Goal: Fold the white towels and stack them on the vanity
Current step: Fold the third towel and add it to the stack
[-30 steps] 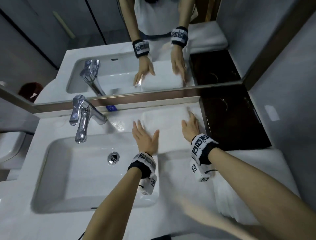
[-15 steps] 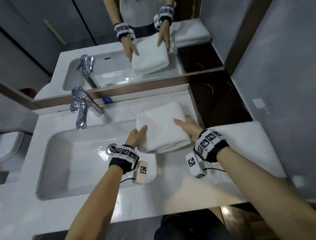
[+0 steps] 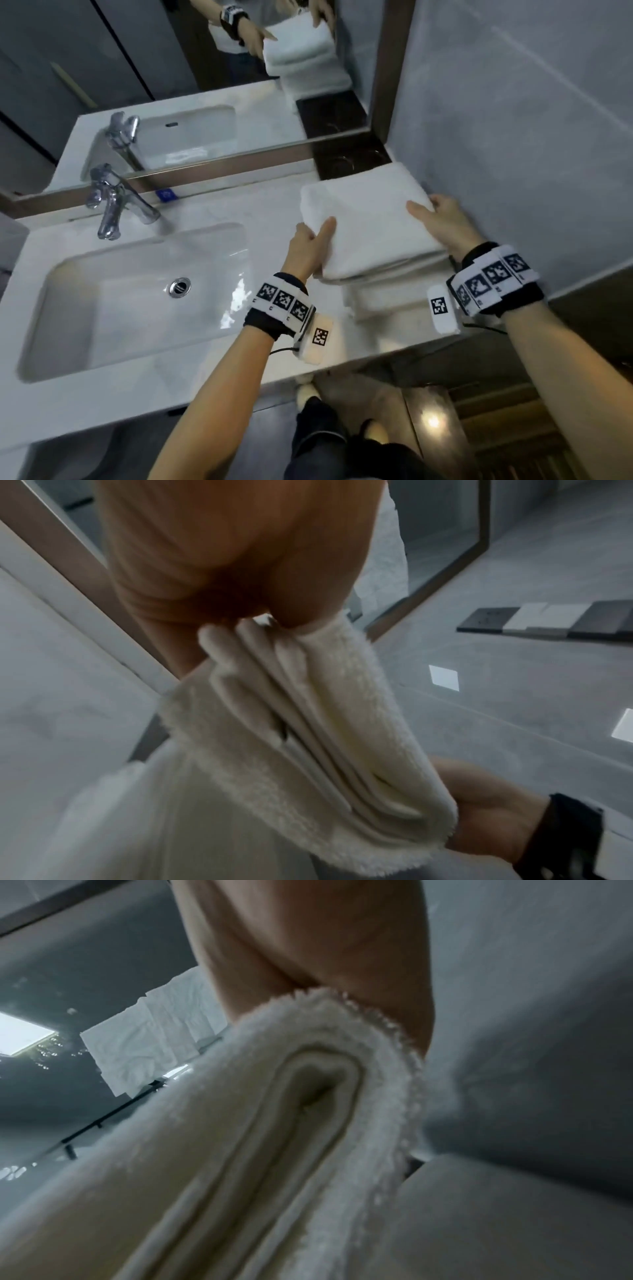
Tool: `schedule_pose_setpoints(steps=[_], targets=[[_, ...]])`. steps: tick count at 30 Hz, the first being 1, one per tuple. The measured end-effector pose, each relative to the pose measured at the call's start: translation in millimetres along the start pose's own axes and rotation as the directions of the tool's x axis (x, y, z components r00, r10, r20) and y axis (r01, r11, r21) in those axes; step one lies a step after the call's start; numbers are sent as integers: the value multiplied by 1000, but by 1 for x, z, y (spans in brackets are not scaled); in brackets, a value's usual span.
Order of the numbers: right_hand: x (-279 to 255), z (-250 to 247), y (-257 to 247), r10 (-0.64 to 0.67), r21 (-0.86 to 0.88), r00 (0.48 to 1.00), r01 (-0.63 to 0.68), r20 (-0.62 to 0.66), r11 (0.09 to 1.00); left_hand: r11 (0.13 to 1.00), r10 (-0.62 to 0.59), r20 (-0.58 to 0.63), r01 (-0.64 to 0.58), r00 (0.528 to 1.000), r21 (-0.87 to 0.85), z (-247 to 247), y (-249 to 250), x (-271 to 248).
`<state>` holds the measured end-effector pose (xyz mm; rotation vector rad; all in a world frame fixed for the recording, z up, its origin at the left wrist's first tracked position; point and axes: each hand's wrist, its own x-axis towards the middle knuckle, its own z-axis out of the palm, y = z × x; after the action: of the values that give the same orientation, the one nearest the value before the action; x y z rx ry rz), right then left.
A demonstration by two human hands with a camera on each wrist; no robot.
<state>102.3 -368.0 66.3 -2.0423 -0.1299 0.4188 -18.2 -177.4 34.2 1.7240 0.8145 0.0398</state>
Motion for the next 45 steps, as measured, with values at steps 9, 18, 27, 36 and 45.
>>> schedule_pose_setpoints(steps=[9,18,27,36,45], targets=[[-11,-4,62,47,-440,999,-54,-25,896,990,-79,10,78,997,119,71,-14,-30],[-47,25,73,-81,-402,977,155,195,902,980,-110,-92,124,990,158,23,-49,-58],[-66,53,60,-230,-169,948,269,218,948,984,-55,-162,80,985,156,-14,-64,-69],[-50,62,65,-435,-474,831,555,346,684,607,483,-132,-222,866,763,-5,-51,-66],[-28,102,89,-373,-549,813,578,447,603,624,331,78,-280,941,730,5,-102,-32]])
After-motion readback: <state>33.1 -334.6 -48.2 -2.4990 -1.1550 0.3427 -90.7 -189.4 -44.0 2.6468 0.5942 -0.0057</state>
